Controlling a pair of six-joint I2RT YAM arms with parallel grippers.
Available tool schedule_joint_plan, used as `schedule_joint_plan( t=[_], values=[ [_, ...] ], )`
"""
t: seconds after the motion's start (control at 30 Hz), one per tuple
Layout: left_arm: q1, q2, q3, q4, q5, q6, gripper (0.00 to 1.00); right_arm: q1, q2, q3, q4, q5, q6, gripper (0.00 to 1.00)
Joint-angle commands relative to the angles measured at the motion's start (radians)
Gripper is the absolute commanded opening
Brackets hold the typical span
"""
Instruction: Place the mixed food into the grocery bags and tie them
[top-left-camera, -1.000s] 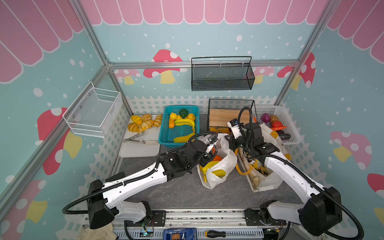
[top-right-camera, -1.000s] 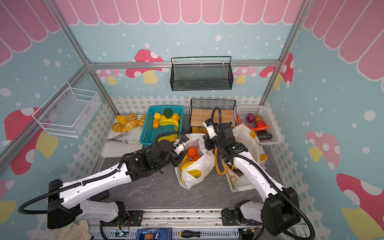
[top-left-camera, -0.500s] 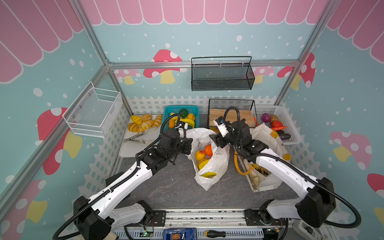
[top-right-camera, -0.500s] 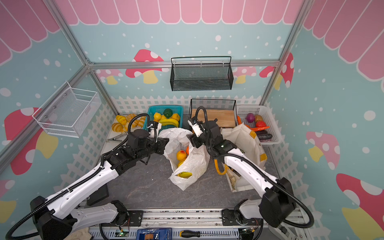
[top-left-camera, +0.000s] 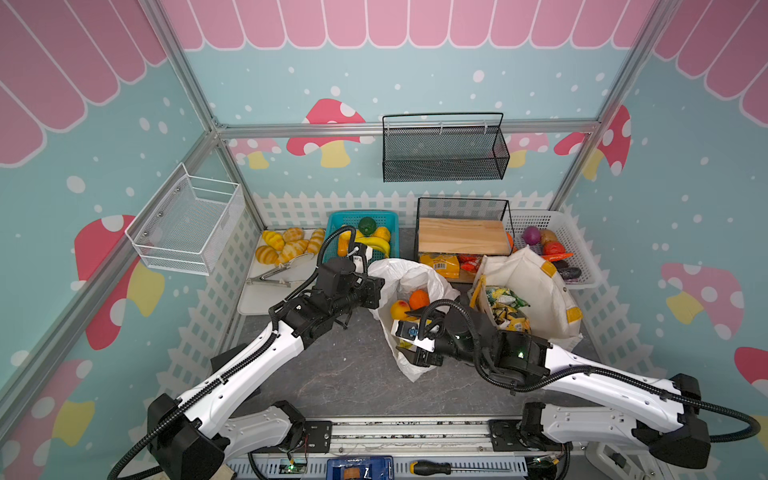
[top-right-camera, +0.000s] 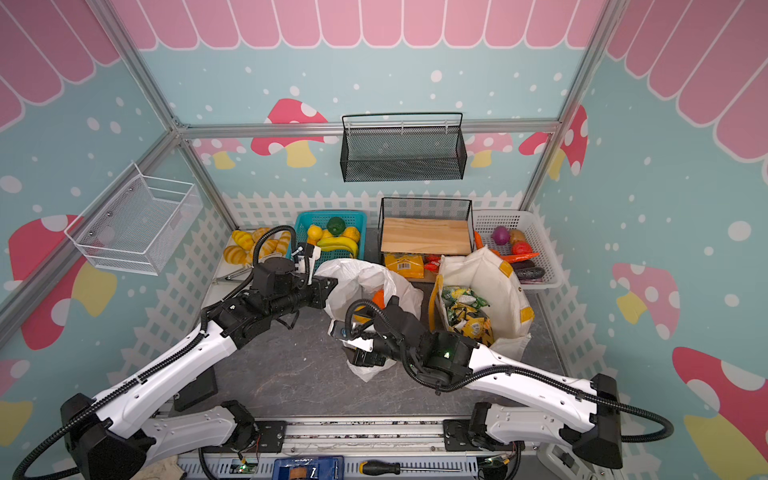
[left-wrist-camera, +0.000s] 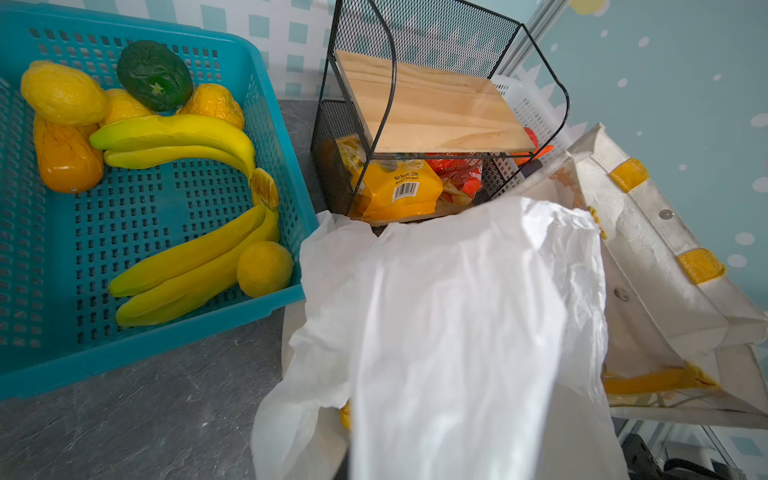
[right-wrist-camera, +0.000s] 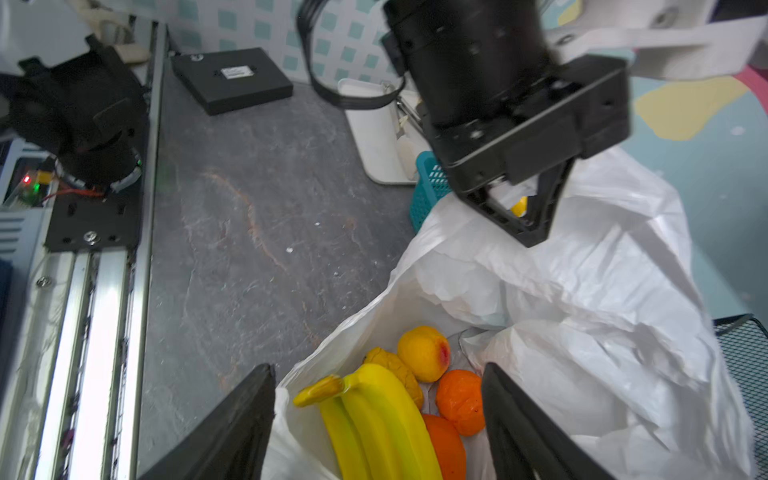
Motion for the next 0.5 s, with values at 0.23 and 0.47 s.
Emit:
schedule_joint_plan(
  t=[0.23,0.47],
  values=[
    [0.013,-0.019,0.0,-0.017,0.034,0.008,0.0,0.081,-0.037,0.017,-0.257,0.073,-0.055,0.84],
    [0.015,-0.014,0.0,-0.014,0.041,0.008,0.0,0.081,0.015,0.006,-0.304,0.213,-0.084,0.8]
  ],
)
